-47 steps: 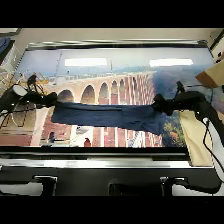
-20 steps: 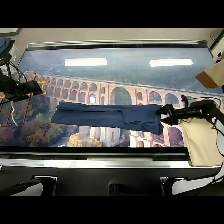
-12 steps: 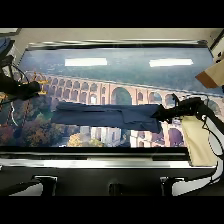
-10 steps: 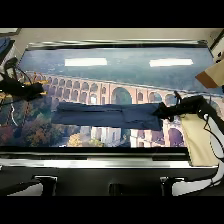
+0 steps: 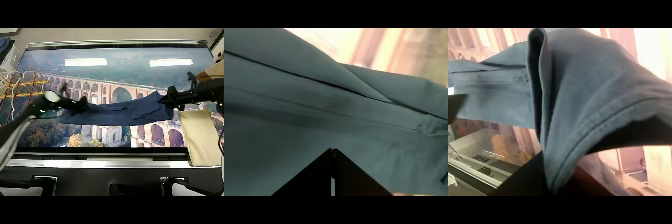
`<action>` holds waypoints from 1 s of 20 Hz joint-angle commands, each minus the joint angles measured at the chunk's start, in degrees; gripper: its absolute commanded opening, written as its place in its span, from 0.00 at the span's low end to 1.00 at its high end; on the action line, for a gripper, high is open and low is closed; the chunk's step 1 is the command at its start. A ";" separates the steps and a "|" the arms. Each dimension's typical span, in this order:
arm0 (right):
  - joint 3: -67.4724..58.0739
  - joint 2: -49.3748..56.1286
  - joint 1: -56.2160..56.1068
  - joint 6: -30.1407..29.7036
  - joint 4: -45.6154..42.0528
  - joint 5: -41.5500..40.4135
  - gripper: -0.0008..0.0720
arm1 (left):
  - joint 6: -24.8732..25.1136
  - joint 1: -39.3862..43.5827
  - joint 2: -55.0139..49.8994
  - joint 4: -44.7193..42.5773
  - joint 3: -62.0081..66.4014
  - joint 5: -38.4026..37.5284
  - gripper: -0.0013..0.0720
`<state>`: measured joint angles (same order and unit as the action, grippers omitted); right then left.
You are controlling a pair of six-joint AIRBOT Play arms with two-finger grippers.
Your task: Fold the clothes and pants, and hang the long-sleeved shirts on hangers.
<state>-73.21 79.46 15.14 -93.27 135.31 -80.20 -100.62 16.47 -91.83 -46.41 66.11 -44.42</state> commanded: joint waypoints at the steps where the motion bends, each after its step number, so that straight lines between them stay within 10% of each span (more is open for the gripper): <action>1: -3.32 -4.24 -0.04 4.72 -2.08 -4.28 0.05 | 0.07 11.69 -7.82 14.75 1.44 11.72 0.03; 13: -16.13 -6.56 -0.04 10.67 -2.25 -8.22 0.05 | -8.09 25.27 -30.42 19.47 33.94 7.74 0.03; 20: -16.06 -5.81 -0.26 10.40 -0.81 -5.11 0.05 | 0.31 17.09 -25.83 14.03 36.20 -8.83 0.03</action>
<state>-89.12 73.21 15.05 -82.85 133.05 -86.65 -104.12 37.56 -120.20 -28.60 101.27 -45.15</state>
